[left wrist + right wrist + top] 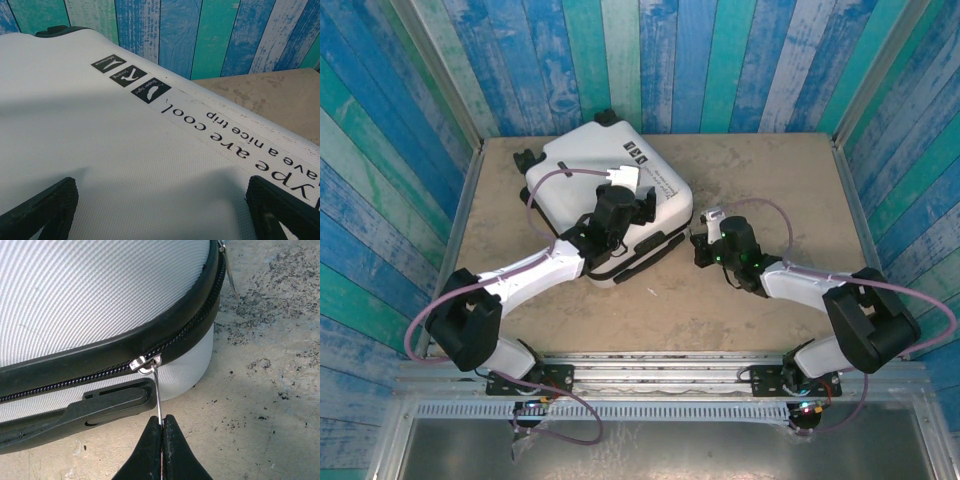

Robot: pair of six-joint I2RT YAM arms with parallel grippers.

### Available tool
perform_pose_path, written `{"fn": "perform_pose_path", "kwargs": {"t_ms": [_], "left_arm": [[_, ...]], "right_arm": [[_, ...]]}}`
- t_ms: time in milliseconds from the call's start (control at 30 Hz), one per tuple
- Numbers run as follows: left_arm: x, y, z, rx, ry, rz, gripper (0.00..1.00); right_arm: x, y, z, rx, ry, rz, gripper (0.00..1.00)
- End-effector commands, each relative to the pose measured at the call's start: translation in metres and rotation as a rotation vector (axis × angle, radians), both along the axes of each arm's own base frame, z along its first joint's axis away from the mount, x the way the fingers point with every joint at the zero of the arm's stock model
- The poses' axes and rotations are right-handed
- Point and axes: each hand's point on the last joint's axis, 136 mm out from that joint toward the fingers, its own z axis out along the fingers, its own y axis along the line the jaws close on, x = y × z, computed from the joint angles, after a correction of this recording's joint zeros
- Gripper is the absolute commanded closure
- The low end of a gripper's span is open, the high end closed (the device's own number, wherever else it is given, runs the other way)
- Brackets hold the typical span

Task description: Pack the luggage

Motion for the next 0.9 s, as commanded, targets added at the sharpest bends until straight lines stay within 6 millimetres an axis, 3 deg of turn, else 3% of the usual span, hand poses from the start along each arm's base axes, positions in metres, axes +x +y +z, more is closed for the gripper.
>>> {"fn": "perform_pose_path", "kwargs": {"t_ms": [0,200,267,333,433,500,600,667,867], "left_arm": [[-0.085,0.046,-0.174,0.27,0.571,-0.014,0.11],[-0.086,0.045,-0.17,0.26,0.558,-0.021,0.11],[-0.084,0.047,-0.157,0.248,0.522,-0.012,0.1],[-0.081,0.051,-0.128,0.193,0.43,0.01,0.08],[-0.092,0.047,-0.058,0.066,0.195,-0.058,0.08],[-0.114,0.037,-0.015,0.008,0.037,-0.173,0.08],[-0.167,0.008,0.02,-0.01,-0.11,-0.412,0.1],[-0.189,0.0,0.022,0.023,-0.135,-0.463,0.12],[-0.219,-0.024,-0.013,0.287,-0.101,-0.401,0.16]], "right_arm": [[0.04,-0.045,0.023,-0.007,-0.072,-0.248,1.0],[0.05,-0.048,0.024,0.001,-0.057,-0.244,1.0],[0.05,-0.047,0.025,0.007,-0.055,-0.237,1.0],[0.049,-0.046,0.024,0.009,-0.052,-0.229,1.0],[0.047,-0.044,0.025,0.014,-0.057,-0.208,1.0],[0.046,-0.043,0.026,0.014,-0.064,-0.196,1.0],[0.046,-0.043,0.026,0.011,-0.069,-0.183,1.0],[0.046,-0.042,0.027,0.011,-0.069,-0.171,1.0],[0.046,-0.039,0.028,0.017,-0.062,-0.152,1.0]]}}
